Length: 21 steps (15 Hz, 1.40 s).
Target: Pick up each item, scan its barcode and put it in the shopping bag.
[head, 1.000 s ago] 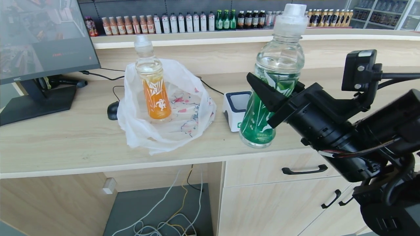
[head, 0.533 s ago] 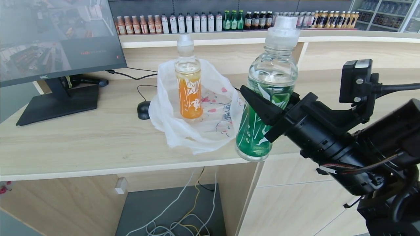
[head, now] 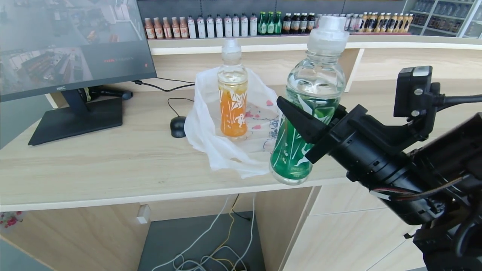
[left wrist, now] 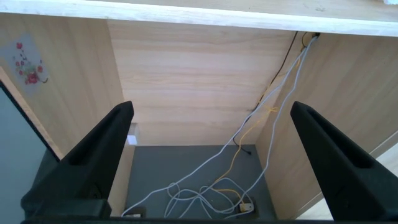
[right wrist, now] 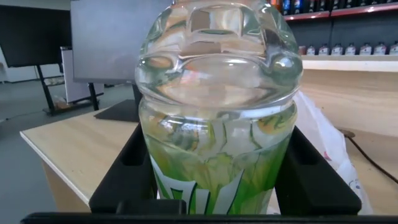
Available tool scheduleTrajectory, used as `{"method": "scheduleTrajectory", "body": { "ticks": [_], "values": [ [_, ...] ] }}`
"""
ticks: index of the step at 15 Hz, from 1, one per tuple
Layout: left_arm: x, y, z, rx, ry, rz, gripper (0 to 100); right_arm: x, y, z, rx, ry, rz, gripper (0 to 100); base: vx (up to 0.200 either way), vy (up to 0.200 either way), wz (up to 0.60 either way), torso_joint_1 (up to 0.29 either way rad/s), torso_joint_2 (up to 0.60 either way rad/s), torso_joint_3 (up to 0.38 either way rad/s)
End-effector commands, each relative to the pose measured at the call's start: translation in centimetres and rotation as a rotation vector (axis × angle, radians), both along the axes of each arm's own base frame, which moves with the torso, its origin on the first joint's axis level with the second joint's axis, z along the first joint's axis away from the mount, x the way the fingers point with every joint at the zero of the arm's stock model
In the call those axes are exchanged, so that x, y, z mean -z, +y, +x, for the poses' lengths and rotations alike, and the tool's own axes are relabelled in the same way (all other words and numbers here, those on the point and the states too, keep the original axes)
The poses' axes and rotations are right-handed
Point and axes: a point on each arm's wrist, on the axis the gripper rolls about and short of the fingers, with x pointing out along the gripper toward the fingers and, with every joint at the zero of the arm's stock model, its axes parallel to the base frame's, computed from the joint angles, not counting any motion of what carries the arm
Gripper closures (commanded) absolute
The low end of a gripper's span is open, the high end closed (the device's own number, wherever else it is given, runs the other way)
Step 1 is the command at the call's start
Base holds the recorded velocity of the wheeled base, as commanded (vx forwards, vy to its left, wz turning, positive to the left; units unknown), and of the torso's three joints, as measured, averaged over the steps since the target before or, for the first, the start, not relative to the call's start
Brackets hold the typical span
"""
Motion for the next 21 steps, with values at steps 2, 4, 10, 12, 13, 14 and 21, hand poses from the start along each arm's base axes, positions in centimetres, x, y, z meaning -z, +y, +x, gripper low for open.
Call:
{"method": "scheduleTrajectory", "body": {
  "ticks": [2,4,10,12,13,14,21],
  "values": [
    [0.0,0.0,0.0,-0.001,0.002,-0.001,0,-0.1,0.1,0.2,0.012,-0.019,-0.009,100,0.000,0.000,0.00,0.000,0.00,0.000],
    [0.0,0.0,0.0,-0.001,-0.001,-0.001,0,-0.3,0.5,0.6,0.018,-0.035,-0.010,100,0.000,0.000,0.00,0.000,0.00,0.000],
    [0.0,0.0,0.0,-0.001,0.000,-0.001,0,0.7,1.8,5.3,0.082,-0.043,-0.009,100,0.000,0.000,0.00,0.000,0.00,0.000],
    [0.0,0.0,0.0,-0.001,0.002,-0.001,0,0.8,1.6,6.6,0.101,-0.048,-0.006,100,0.000,0.000,0.00,0.000,0.00,0.000],
    [0.0,0.0,0.0,-0.001,0.000,-0.001,0,0.4,1.9,7.1,0.100,-0.059,0.006,100,0.000,0.000,0.00,0.000,0.00,0.000],
    [0.0,0.0,0.0,-0.001,-0.001,-0.001,0,-0.2,2.4,7.9,0.092,-0.053,-0.001,100,0.000,0.000,0.00,0.000,0.00,0.000],
    [0.0,0.0,0.0,-0.001,-0.001,-0.001,0,-1.3,3.5,13.2,0.139,-0.022,-0.028,100,0.000,0.000,0.00,0.000,0.00,0.000]
  ]
}}
